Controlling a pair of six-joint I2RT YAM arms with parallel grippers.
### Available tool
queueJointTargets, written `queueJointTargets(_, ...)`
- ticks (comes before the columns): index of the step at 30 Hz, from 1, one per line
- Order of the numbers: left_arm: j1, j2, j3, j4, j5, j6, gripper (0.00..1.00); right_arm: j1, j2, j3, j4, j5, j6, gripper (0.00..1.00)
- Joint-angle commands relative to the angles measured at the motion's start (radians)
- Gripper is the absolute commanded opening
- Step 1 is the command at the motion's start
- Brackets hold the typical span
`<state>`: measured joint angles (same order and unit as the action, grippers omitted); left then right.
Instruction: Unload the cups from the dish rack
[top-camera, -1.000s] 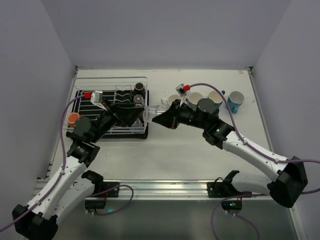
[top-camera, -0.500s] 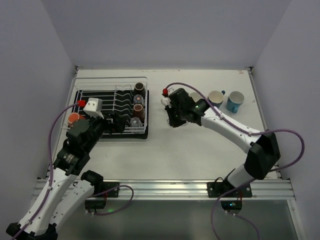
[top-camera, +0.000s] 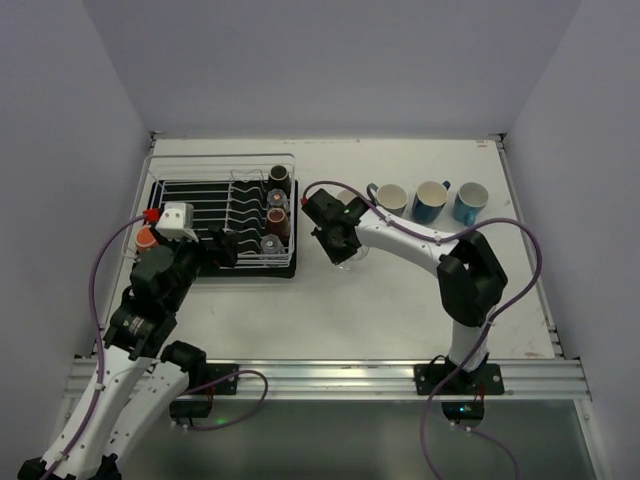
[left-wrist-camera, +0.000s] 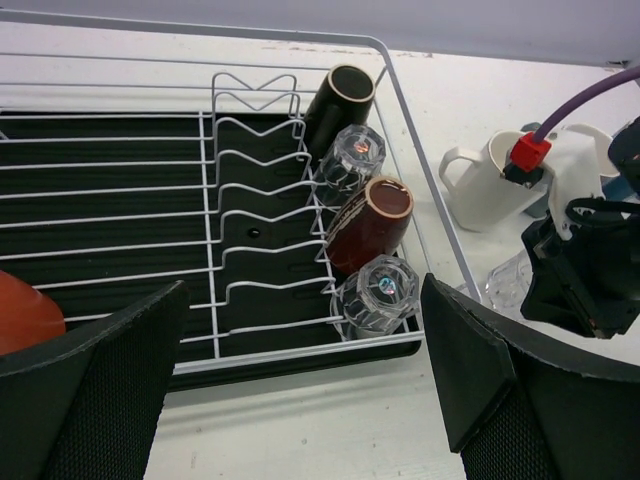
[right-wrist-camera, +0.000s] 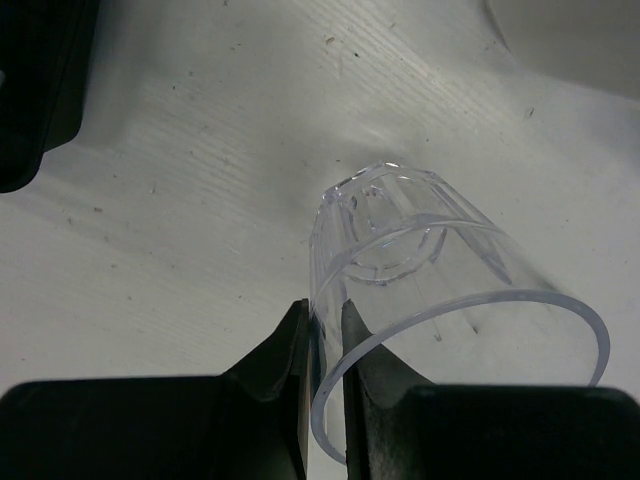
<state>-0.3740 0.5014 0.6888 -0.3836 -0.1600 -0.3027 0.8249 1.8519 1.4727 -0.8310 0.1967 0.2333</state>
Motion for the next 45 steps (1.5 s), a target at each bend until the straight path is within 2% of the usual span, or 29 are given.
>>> queueJointTargets(1, 0.023, -0.009, 0.003, 0.008, -0.021, 0.022, 1.0, 0.006, 0.033, 0.046, -0.03, 0.059, -0.02, 0.04)
queueJointTargets(4, 0.027, -0.008, 0.003, 0.008, -0.021, 0.022, 1.0, 0.006, 0.053, 0.04, -0.017, 0.061, -0.022, 0.06)
queueJointTargets(7, 0.029, -0.001, 0.003, 0.006, -0.039, 0.022, 1.0, 0.006, 0.064, 0.041, -0.005, 0.053, -0.025, 0.15)
queueJointTargets(9, 0.03, 0.005, 0.005, -0.003, -0.059, 0.017, 1.0, 0.006, 0.063, 0.04, 0.004, 0.044, -0.029, 0.29)
queueJointTargets(14, 0.047, 0.037, 0.017, -0.038, -0.17, 0.004, 1.0, 0.006, 0.027, 0.029, 0.038, 0.035, -0.028, 0.46)
queueJointTargets(15, 0.052, 0.043, 0.02, -0.044, -0.19, -0.007, 1.0, 0.006, 0.017, 0.029, 0.039, 0.032, -0.023, 0.52)
queueJointTargets(18, 0.073, 0.057, 0.026, -0.054, -0.259, -0.038, 1.0, 0.008, -0.054, 0.014, 0.07, 0.014, -0.014, 0.63)
queueJointTargets(19, 0.086, 0.063, 0.031, -0.054, -0.285, -0.048, 1.0, 0.01, -0.103, 0.006, 0.091, 0.01, -0.011, 0.7)
queueJointTargets(22, 0.115, 0.095, 0.043, -0.064, -0.329, -0.079, 1.0, 0.013, -0.243, -0.06, 0.168, -0.016, 0.008, 0.78)
queueJointTargets(29, 0.161, 0.233, 0.116, -0.123, -0.509, -0.139, 1.0, 0.013, -0.572, -0.346, 0.427, -0.124, 0.057, 0.82)
queueJointTargets(33, 0.222, 0.281, 0.138, -0.095, -0.555, -0.15, 1.0, 0.013, -0.651, -0.466, 0.51, -0.164, 0.078, 0.81)
queueJointTargets(36, 0.294, 0.345, 0.172, -0.084, -0.53, -0.142, 1.0, 0.013, -0.698, -0.495, 0.529, -0.189, 0.087, 0.8)
queueJointTargets(42, 0.475, 0.456, 0.219, -0.06, -0.379, -0.15, 0.98, 0.013, -0.775, -0.538, 0.563, -0.19, 0.092, 0.8)
queueJointTargets(45, 0.524, 0.522, 0.225, -0.052, -0.302, -0.141, 0.97, 0.013, -0.798, -0.549, 0.569, -0.191, 0.093, 0.8)
